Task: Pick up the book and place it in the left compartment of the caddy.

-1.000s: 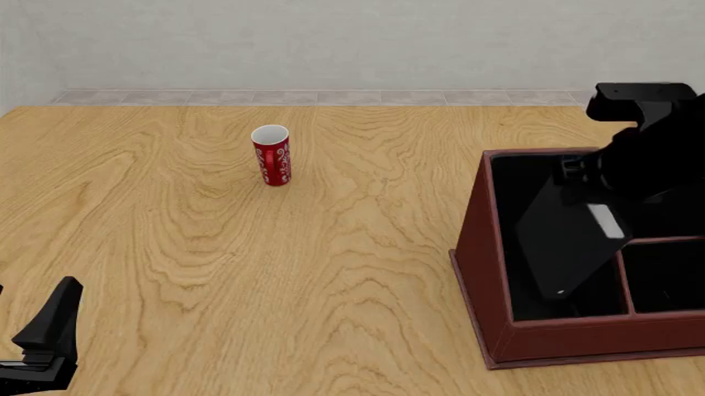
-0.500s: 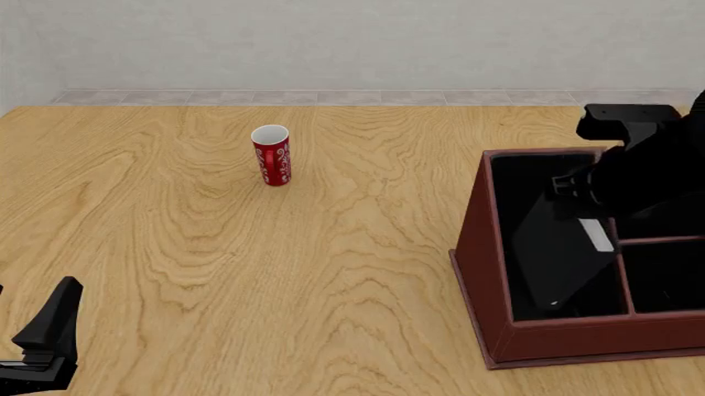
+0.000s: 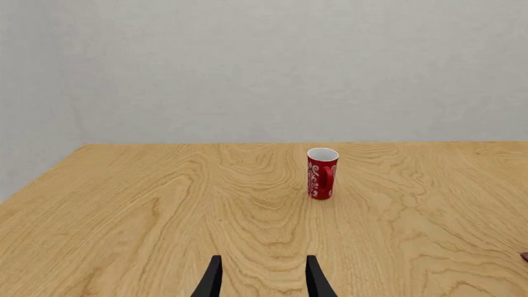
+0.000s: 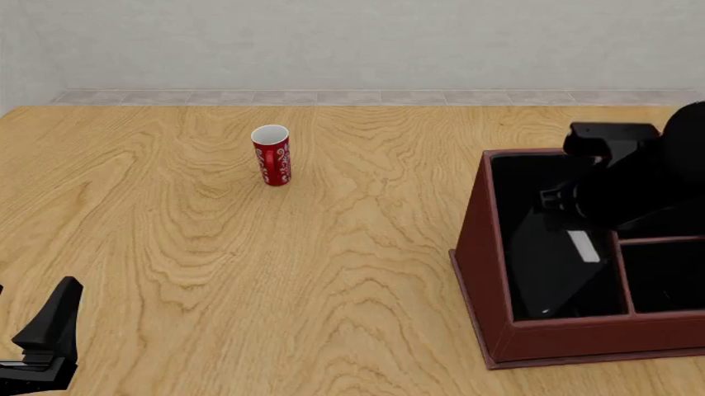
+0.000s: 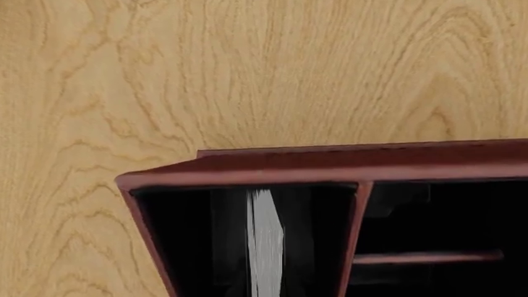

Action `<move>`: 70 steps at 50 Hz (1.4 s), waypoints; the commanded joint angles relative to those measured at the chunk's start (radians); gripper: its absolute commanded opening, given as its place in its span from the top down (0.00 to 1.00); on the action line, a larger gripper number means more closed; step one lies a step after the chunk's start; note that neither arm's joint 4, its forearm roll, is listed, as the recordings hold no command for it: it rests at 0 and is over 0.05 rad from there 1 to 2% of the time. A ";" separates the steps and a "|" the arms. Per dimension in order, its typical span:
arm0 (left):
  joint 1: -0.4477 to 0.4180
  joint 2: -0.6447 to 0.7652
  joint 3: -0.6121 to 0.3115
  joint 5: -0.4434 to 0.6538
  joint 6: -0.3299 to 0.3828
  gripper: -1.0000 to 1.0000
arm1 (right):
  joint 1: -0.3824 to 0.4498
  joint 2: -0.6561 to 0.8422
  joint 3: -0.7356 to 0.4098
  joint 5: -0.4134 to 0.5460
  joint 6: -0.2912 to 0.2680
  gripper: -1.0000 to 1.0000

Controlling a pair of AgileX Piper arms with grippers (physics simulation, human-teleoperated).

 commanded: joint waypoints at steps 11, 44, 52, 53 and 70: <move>-0.001 -0.004 0.001 0.004 0.000 0.00 | -0.007 0.028 0.022 -0.045 0.016 1.00; -0.001 -0.004 0.001 0.004 0.000 0.00 | 0.001 0.008 0.020 -0.029 0.033 0.00; -0.001 -0.005 0.001 0.004 0.001 0.00 | 0.013 -0.013 0.013 -0.009 0.042 0.00; -0.001 -0.005 0.001 0.004 0.000 0.00 | 0.016 -0.017 0.012 -0.006 0.043 0.00; -0.001 -0.005 0.001 0.004 0.000 0.00 | 0.062 -0.164 -0.024 0.117 0.069 0.00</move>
